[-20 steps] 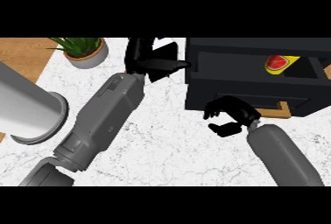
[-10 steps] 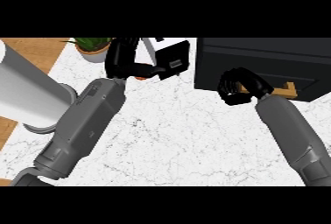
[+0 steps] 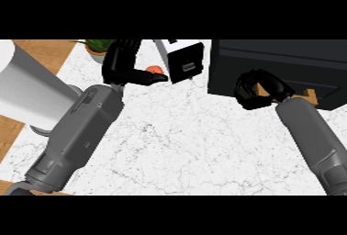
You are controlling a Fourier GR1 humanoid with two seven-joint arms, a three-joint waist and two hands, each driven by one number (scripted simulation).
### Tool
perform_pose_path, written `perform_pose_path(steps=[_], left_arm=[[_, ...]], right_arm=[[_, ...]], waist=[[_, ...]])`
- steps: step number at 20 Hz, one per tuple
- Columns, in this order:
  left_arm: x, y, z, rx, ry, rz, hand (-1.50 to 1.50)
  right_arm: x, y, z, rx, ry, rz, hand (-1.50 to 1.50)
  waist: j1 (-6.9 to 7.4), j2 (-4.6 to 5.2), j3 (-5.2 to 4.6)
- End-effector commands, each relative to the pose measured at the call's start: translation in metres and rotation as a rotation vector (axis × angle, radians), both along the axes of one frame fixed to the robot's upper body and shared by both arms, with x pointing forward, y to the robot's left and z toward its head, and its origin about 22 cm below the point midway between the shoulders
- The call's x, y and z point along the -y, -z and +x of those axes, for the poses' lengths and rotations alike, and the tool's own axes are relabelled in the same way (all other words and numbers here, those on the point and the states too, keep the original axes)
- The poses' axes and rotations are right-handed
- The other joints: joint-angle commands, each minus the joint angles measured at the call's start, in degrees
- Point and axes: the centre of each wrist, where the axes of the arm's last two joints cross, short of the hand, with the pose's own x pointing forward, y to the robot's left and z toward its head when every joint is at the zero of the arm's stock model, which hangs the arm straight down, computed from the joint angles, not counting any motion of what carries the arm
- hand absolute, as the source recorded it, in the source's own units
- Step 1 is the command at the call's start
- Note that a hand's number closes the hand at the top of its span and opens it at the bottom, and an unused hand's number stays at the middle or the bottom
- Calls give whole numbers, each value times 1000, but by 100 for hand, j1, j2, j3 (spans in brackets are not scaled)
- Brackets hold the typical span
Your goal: Pick up the cup, place it into the drawer and close the drawer
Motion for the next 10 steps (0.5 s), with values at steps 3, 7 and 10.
perform_pose_path(steps=[3,7,10], left_arm=[[-10,2,-3,4,19,13,-150],[-9,8,-7,-10,42,-9,-150],[-9,10,-8,0,46,-17,-150]], right_arm=[[35,-86,31,168,177,-9,150],[43,-93,30,164,180,8,150],[46,-102,30,168,159,26,150]], waist=[[287,108,-33],[307,104,-42],[333,128,-48]])
